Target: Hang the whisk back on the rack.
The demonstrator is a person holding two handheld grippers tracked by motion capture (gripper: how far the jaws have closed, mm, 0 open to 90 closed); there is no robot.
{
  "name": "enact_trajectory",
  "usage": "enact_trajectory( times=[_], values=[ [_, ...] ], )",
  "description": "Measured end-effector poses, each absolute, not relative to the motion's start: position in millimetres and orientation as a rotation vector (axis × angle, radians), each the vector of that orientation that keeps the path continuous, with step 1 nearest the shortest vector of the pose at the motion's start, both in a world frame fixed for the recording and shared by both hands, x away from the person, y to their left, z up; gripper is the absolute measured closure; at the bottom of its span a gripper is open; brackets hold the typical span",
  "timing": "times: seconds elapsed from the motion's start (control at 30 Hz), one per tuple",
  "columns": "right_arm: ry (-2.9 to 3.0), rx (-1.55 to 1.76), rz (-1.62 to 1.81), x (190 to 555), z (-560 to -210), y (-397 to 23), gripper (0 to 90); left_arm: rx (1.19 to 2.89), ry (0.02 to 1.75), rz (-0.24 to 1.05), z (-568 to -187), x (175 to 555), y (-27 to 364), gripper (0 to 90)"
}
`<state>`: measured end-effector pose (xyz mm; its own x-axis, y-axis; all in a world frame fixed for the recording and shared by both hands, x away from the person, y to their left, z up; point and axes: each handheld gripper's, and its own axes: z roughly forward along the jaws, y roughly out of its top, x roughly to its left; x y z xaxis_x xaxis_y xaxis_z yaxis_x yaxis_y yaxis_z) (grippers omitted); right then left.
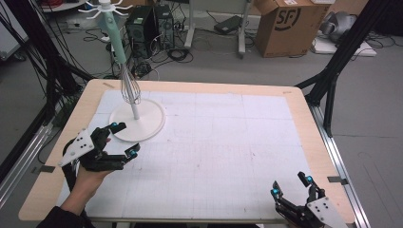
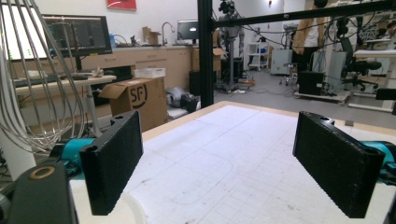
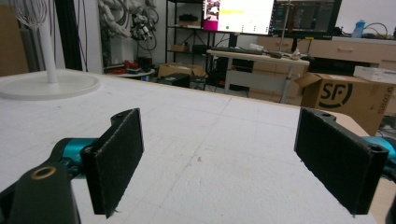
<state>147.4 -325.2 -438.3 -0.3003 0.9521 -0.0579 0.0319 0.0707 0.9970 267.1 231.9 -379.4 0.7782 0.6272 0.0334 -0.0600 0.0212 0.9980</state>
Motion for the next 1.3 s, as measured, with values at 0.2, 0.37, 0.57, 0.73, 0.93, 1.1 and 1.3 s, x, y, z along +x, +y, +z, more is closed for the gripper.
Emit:
enact_trajectory(
  times=[0.2, 0.37, 0.57, 0.73, 0.93, 1.1, 1.3],
  values=[
    [1.489, 1.030, 1.359, 146.4, -437.6, -325.1, 15.3, 1.453, 0.481, 0.571, -385.5, 257.2, 230.9, 16.2],
    [1.489, 1.024, 1.364, 146.6, -436.3, -322.5, 15.2, 1.444, 0.486, 0.591, -396.0, 244.6, 231.6, 15.9],
    [1.497, 1.015, 1.365, 147.5, -434.8, -317.9, 15.3, 1.434, 0.511, 0.591, -407.6, 232.1, 235.5, 15.7],
    [1.493, 1.006, 1.366, 147.6, -433.9, -316.6, 15.2, 1.442, 0.521, 0.586, -414.5, 225.7, 236.1, 15.3],
    [1.502, 1.002, 1.370, 149.4, -433.7, -313.7, 15.3, 1.450, 0.521, 0.593, -424.4, 217.7, 229.5, 15.3],
    [1.511, 1.003, 1.376, 151.0, -434.2, -313.0, 15.2, 1.441, 0.533, 0.595, -431.7, 213.8, 227.8, 15.3],
    [1.522, 1.001, 1.381, 153.4, -435.1, -312.4, 15.2, 1.426, 0.547, 0.602, -433.8, 211.8, 229.7, 15.2]
  ],
)
